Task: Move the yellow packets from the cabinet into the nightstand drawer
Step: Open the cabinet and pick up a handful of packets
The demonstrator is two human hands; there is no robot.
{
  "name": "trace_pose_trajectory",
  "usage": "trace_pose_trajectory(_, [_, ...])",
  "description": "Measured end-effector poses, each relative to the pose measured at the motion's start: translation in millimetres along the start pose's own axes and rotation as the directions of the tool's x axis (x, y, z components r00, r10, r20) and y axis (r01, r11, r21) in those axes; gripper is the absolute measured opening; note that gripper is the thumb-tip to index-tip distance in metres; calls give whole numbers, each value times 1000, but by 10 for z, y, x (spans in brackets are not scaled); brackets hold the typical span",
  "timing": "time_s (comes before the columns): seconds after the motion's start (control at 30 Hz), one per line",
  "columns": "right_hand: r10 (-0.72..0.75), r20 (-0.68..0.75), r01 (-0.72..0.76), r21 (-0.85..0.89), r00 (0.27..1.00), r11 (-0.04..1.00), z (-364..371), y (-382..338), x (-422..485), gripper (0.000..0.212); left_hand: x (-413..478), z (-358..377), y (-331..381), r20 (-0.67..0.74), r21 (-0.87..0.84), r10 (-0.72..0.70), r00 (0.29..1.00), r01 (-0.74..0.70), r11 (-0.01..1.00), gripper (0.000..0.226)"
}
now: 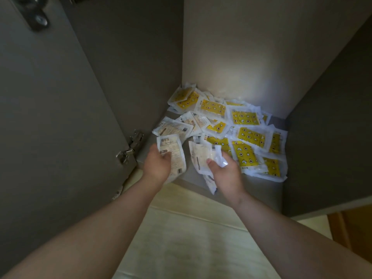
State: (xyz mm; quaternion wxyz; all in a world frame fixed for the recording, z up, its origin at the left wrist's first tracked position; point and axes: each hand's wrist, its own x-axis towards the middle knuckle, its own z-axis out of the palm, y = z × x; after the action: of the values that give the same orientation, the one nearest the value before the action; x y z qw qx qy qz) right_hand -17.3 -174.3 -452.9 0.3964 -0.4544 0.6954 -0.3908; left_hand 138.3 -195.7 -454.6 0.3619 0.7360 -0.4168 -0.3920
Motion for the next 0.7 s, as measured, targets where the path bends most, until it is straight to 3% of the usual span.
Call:
trace_pose_trajectory(0.1, [77,-74,-57,236,994,970,47,-95,7,32,50,45,36,-19,-196,-271,963,262,945,29])
trace_pose_trajectory(0.13, [52,-100,-29,216,994,976,67,-101,8,35,41,48,54,17,-226,-358,933,353,908,30])
trace_pose_trajectory(0.2, [-74,-93,80,69,993,994,85,-96,-1,37,-24,36,127,234,-321,-468,852,522,790,27])
trace_pose_trajectory(0.27, [-179,14,179,-25,984,984,112,-118,-57,38,-103,20,235,495,-456,-418,762,637,621,37])
trace_pose_trajectory(0.33, [-254,173,272,-89,952,958,158,-124,-152,35,-129,7,302,603,-529,-315,733,663,530,63])
trace_pose_trajectory(0.4, [-361,259,406,-147,896,902,206,-113,-222,30,-111,-23,327,595,-544,-269,758,626,559,71])
trace_pose_trajectory(0.5, [-414,372,501,-175,831,848,224,-142,-250,39,-112,-98,257,615,-453,-269,741,612,648,56])
trace_pose_trajectory(0.63, [-331,512,447,-117,793,887,194,-164,-263,66,-119,-189,144,559,-416,-355,749,624,661,33])
trace_pose_trajectory(0.7, [-280,544,419,-148,791,896,189,-149,-259,66,-129,-206,126,547,-427,-358,757,620,658,32])
